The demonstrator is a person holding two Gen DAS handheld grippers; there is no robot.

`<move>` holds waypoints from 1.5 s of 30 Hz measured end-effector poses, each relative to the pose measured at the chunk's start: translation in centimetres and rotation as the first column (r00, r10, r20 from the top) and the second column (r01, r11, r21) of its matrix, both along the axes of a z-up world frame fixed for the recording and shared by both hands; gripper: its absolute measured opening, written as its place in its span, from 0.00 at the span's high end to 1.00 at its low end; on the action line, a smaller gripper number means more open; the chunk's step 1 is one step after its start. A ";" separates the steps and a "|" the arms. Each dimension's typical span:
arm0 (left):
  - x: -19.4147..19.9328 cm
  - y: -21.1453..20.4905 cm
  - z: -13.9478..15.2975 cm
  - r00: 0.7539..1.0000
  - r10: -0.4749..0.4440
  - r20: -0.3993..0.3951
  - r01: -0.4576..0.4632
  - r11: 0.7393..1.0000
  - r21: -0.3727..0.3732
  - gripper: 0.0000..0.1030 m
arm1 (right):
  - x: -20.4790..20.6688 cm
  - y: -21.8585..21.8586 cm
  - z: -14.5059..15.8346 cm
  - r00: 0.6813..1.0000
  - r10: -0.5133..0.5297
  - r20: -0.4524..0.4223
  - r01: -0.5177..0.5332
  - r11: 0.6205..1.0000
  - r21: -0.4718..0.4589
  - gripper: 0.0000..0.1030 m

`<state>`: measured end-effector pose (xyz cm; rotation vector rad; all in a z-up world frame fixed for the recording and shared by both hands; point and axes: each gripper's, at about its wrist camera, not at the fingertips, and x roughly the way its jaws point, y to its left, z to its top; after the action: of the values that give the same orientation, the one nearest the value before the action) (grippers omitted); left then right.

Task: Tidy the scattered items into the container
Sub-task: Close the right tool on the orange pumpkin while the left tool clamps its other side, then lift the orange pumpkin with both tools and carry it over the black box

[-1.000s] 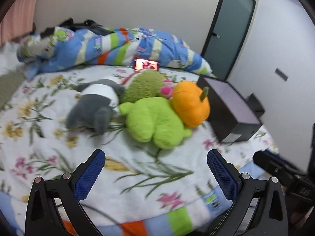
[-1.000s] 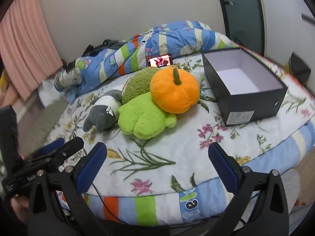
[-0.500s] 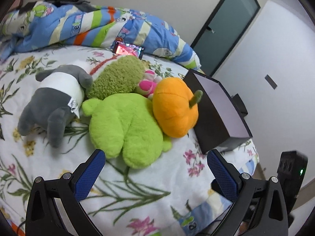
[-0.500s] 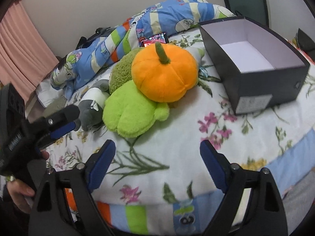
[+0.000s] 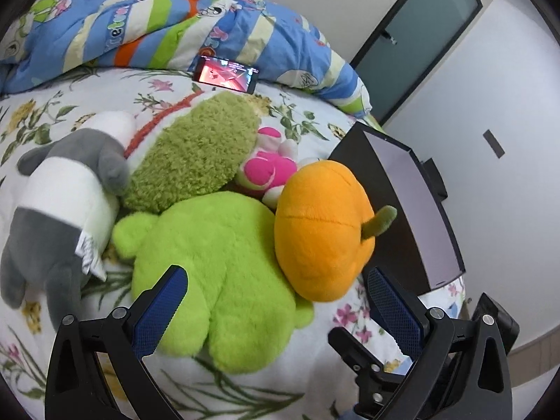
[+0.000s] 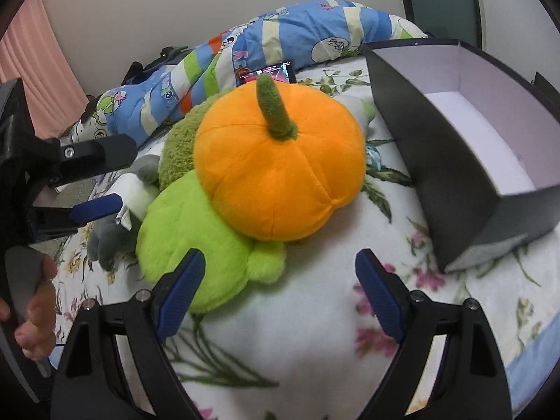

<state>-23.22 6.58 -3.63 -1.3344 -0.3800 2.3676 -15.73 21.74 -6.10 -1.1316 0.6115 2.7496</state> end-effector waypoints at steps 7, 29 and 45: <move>-3.0 2.0 -0.8 0.998 -0.057 -0.003 0.057 0.998 -0.021 0.00 | -2.8 1.7 -1.4 1.000 -0.028 -0.005 0.027 0.999 -0.035 0.14; -10.5 6.7 -5.0 0.969 -0.192 0.158 0.183 0.981 0.069 0.00 | -7.7 3.0 -2.2 0.993 0.035 -0.110 -0.057 0.977 -0.205 0.00; -8.6 8.3 -1.1 0.965 -0.262 0.020 0.261 0.964 0.047 0.08 | -5.5 3.1 1.1 0.983 0.009 -0.181 -0.038 0.986 -0.161 0.06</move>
<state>-31.80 14.83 -4.69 -1.3093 -0.2443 2.1140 -21.25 24.87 -4.99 -0.9297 0.8663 2.8883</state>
